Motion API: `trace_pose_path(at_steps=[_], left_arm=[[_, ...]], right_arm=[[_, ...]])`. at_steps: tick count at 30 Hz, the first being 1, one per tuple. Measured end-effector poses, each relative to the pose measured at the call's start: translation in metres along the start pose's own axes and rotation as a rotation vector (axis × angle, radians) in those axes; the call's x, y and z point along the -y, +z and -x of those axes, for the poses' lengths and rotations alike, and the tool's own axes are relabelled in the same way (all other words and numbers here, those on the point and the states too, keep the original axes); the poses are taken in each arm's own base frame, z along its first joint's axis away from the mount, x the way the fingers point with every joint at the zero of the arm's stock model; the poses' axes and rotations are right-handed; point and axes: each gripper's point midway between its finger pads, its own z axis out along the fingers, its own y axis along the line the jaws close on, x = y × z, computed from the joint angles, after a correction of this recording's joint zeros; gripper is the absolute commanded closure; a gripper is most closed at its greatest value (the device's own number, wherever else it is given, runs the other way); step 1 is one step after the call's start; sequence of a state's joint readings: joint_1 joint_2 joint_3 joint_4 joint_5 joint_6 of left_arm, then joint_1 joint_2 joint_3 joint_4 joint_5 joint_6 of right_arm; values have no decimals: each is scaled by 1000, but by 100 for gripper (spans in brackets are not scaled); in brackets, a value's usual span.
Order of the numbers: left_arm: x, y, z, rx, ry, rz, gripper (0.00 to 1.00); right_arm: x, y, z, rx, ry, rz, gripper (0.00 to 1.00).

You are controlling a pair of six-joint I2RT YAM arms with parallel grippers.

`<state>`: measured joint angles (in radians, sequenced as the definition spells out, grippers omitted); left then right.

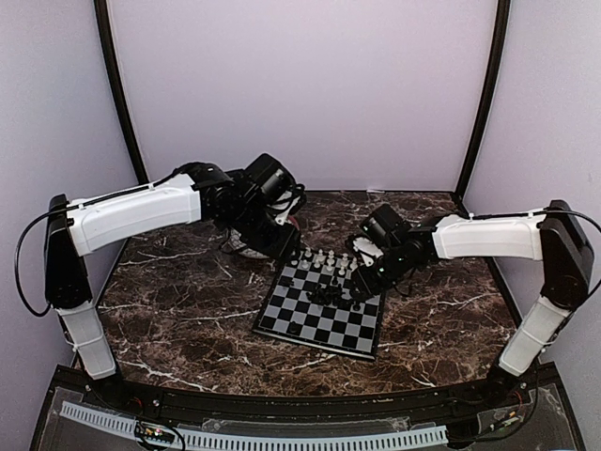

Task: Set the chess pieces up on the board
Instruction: Pick up the rook from the chessboard.

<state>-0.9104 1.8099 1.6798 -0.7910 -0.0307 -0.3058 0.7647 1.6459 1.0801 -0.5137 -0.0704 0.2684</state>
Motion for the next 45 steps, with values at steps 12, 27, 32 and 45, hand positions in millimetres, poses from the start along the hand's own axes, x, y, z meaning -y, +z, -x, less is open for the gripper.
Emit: trace_pose_path(at_steps=[12, 27, 32, 45], left_arm=[[12, 7, -5, -14, -27, -73, 53], [17, 7, -1, -2, -34, -95, 53], [19, 8, -1, -3, -38, -107, 53], [24, 11, 0, 1, -46, -134, 53]], right_arm=[[-5, 14, -22, -127, -67, -35, 62], [-3, 24, -29, -172, -70, -57, 80], [-2, 24, -28, -168, -75, -62, 87], [-12, -3, -21, -99, -94, -44, 100]])
